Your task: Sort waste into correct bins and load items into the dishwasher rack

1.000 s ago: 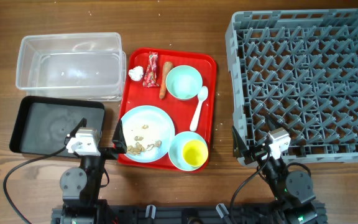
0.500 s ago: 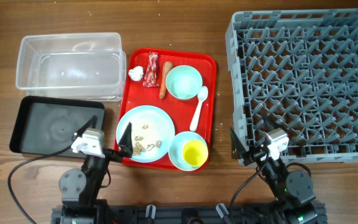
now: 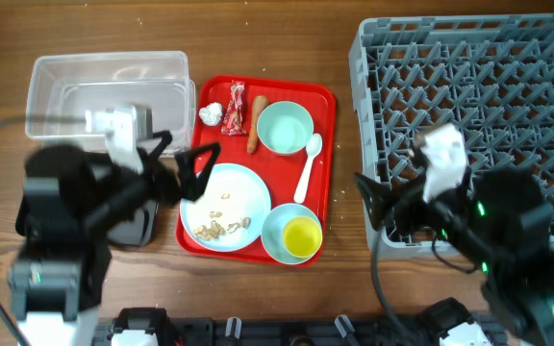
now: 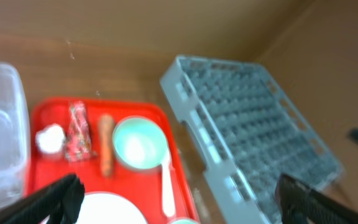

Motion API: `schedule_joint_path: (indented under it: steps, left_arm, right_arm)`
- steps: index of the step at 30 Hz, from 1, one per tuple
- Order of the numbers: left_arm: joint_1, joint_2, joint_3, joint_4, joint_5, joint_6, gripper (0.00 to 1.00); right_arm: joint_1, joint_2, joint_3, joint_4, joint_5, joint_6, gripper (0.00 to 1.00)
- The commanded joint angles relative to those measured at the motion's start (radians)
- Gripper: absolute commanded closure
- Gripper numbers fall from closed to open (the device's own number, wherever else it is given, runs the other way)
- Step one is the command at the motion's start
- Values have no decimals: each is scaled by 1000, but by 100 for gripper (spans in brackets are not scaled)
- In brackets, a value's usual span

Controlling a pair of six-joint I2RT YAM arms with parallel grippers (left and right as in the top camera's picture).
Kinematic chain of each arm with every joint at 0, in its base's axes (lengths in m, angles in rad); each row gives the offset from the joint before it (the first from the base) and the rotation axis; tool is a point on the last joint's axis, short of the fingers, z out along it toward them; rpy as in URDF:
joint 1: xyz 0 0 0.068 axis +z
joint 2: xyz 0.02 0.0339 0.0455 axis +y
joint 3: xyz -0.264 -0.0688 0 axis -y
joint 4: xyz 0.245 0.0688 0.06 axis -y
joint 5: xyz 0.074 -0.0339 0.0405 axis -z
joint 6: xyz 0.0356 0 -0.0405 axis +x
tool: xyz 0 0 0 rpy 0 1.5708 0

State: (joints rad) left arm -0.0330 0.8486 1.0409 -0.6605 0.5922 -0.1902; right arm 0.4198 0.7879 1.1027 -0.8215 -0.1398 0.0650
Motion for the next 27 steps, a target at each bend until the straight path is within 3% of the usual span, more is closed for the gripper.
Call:
schedule_joint_path:
  steps: [1,4,7,8,11,15,16,17,20,21,24,27]
  left_arm:
    - [-2,171,224,-136,55,-9,0]
    - [-2,216,246,-154,202,-107,0]
    - [-5,230,246,-183,227,-80,0]
    - [-10,234,246,-223,181,-72,0]
    - [-152,255,246,-371,-137,-72,5]
    - [-488,361,246,-481,-513,-172,11]
    - [-566,410,246,-486,-555,-211,20]
    - [-631,463,246,-478,-561,-240,26]
    - [-737,621,246,-472,-564,-272,31]
    - [-773,699,246,-466,-564,-271,41]
    - [-823,808,246,-448,-564,-270,52]
    - [-836,850,245,-445,-564,-259,54]
  right_arm:
    - [0,185,179,-64,-105,14,0]
    - [0,255,193,-69,-276,16,0]
    - [-2,275,193,-79,-302,51,0]
    - [-14,272,193,-69,-283,67,0]
    - [-151,282,193,-156,28,377,0]
    - [-380,308,193,-274,55,466,0]
    - [-421,308,193,-283,29,460,0]
    - [-439,308,193,-291,19,455,0]
    - [-441,308,193,-301,20,432,0]
    - [-441,308,193,-305,20,432,0]
    - [-441,308,193,-311,20,432,0]
    - [-441,310,193,-314,28,433,0]
